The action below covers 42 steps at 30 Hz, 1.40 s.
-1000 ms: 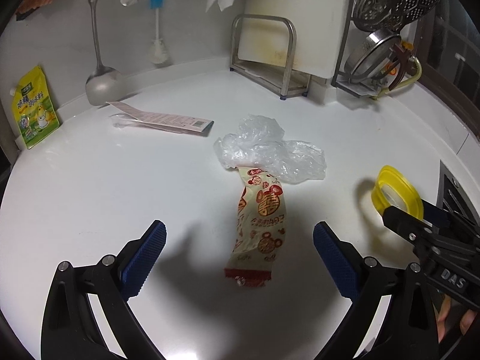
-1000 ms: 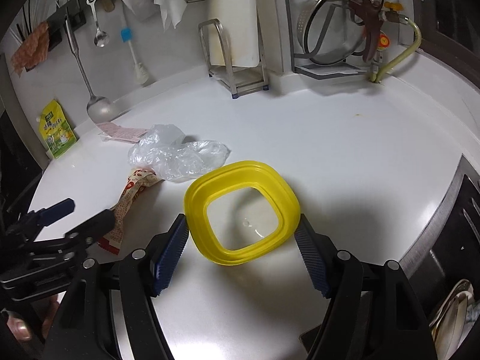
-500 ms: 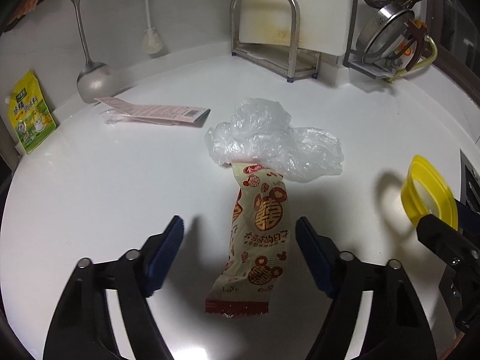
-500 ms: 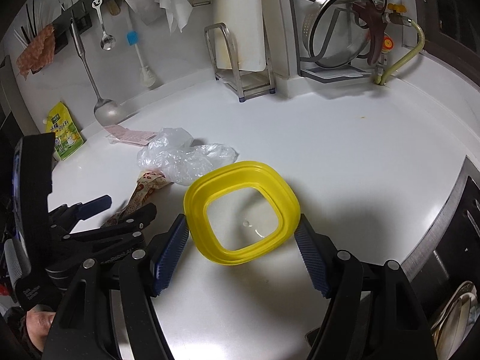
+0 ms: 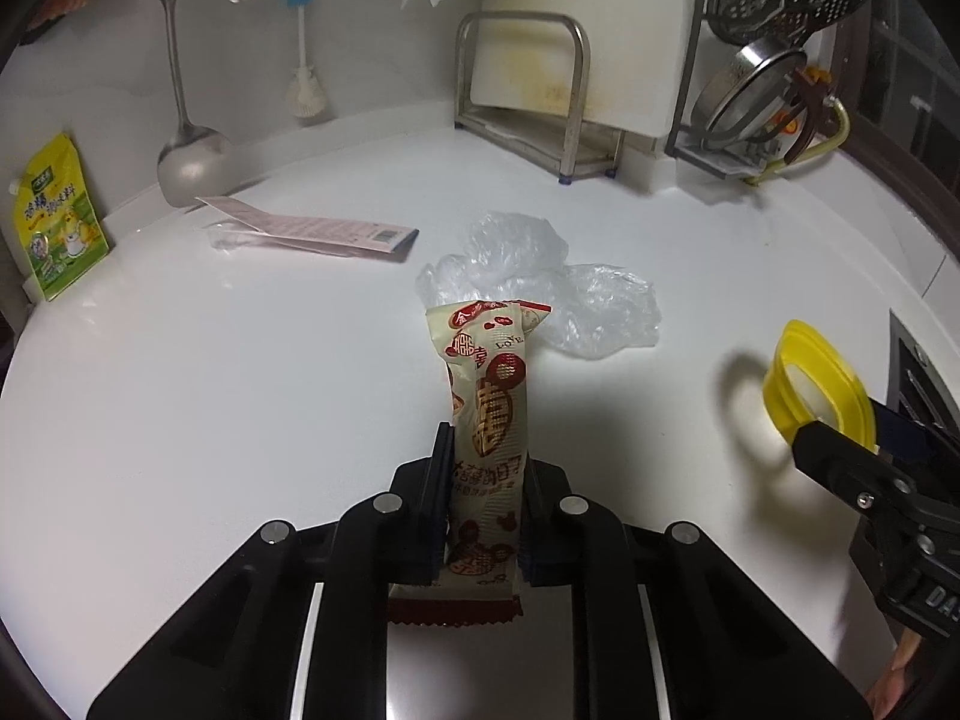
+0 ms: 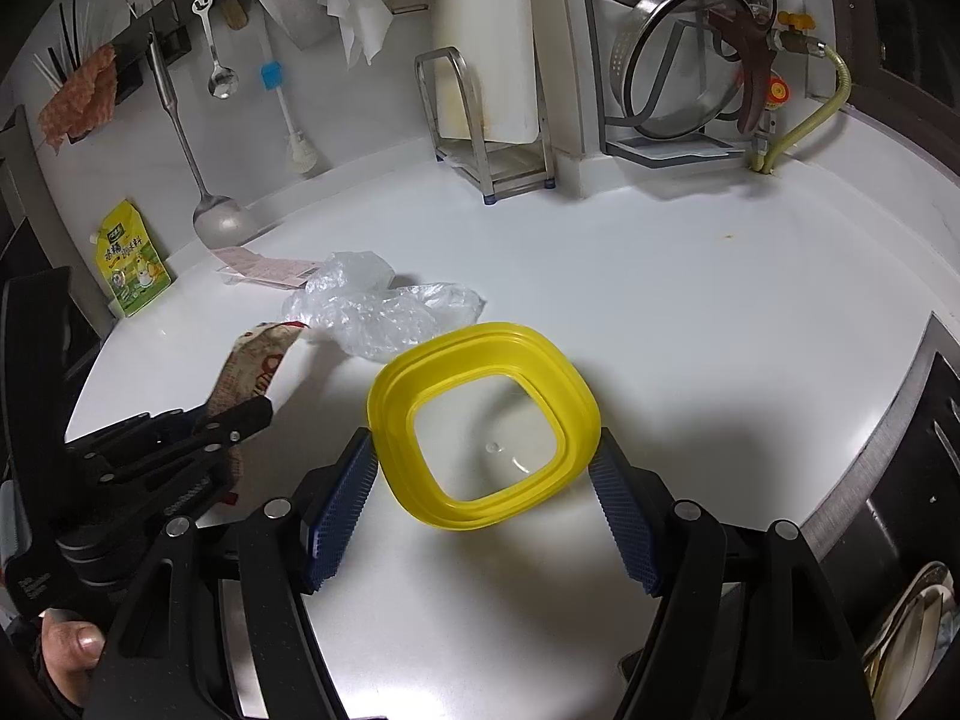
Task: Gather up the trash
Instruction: 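Carry the yellow lid in the right tool over the bin while the left tool carries the wrapper there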
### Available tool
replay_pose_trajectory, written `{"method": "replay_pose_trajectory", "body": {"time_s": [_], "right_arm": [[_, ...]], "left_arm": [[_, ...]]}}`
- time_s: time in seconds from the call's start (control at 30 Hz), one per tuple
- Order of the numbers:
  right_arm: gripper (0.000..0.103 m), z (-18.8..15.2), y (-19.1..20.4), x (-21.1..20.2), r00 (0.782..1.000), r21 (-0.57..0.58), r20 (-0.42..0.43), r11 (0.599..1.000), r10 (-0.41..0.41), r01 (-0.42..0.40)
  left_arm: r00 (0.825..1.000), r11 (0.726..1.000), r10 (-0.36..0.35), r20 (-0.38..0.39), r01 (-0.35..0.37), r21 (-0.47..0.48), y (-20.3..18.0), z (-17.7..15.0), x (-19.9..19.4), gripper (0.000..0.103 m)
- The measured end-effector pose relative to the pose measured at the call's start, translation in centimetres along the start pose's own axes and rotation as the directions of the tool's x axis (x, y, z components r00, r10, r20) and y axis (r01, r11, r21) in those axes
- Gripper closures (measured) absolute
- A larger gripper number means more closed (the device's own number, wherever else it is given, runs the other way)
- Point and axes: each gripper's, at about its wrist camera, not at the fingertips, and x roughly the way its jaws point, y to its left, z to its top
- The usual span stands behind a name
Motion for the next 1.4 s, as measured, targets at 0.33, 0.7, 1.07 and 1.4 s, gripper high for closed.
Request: {"method": "replay_pose_trajectory", "body": {"time_s": [0.33,0.7,1.07,1.4], "right_arm": [[0.034,-3.7,1.9,-4.2,0.999,-0.005,0.035,1.0,0.0,0.0],[0.034,-11.5,4.7,-11.1,0.997,0.041,0.079,0.999,0.022,-0.025],[0.034,-19.8,6.5,-15.9,0.995,0.06,0.089,0.997,0.035,-0.041],[0.034,-24.2,5.9,-18.5,0.996,0.077,0.093,0.997,-0.006,-0.001]], "left_arm": [[0.996,0.999,0.034,0.079,-0.035,0.009,1.0,-3.5,-6.0,0.085],[0.984,0.997,0.05,0.172,-0.059,0.049,1.5,-9.9,-14.3,0.085],[0.984,0.997,-0.001,0.178,-0.013,0.074,0.1,-17.1,-18.5,0.085],[0.991,0.995,-0.03,0.127,0.017,0.1,-0.8,-22.0,-19.2,0.085]]}}
